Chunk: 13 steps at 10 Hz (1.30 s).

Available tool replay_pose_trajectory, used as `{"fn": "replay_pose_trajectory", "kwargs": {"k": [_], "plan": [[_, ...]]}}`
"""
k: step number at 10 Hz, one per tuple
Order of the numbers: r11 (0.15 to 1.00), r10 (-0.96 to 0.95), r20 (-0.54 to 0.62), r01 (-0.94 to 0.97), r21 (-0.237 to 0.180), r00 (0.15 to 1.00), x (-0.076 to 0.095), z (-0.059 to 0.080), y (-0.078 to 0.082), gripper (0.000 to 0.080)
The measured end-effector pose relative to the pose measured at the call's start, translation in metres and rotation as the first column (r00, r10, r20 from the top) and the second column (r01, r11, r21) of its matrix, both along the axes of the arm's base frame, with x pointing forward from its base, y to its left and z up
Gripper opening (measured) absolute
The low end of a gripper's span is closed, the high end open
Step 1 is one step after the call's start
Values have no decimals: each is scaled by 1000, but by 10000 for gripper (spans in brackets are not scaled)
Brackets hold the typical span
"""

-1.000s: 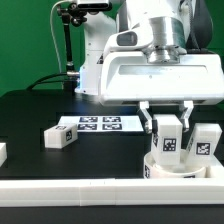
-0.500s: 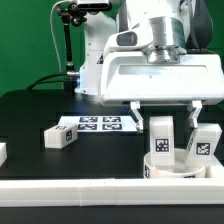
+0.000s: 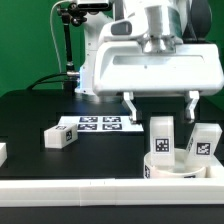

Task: Assemble stool

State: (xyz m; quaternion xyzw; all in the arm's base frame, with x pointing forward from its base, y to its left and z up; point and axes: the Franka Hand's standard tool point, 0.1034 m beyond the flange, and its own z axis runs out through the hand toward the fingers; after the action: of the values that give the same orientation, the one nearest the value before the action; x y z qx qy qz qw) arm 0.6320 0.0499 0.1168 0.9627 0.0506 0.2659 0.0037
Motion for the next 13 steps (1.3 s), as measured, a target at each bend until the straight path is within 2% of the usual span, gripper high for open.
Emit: {"fn": "replay_pose_trajectory", "kwargs": {"k": [2,6,7,8,9,11,13], "plan": [[1000,0,9,0,0,1000,4,19,-4,649],[1000,-1,-49,1,5,999,2,12,-4,649],[1000,-7,-105,8,8,994,-1,6,-6,649],[999,-20,-210,25,20,978,-4,1,-5,649],[1000,-13,-247,18,19,969,0,2,-7,649],[999,-2,-412,15,29,911,-8,1,-2,649],[998,-20,-438,40,37,899,-5,2,-2,649]]}}
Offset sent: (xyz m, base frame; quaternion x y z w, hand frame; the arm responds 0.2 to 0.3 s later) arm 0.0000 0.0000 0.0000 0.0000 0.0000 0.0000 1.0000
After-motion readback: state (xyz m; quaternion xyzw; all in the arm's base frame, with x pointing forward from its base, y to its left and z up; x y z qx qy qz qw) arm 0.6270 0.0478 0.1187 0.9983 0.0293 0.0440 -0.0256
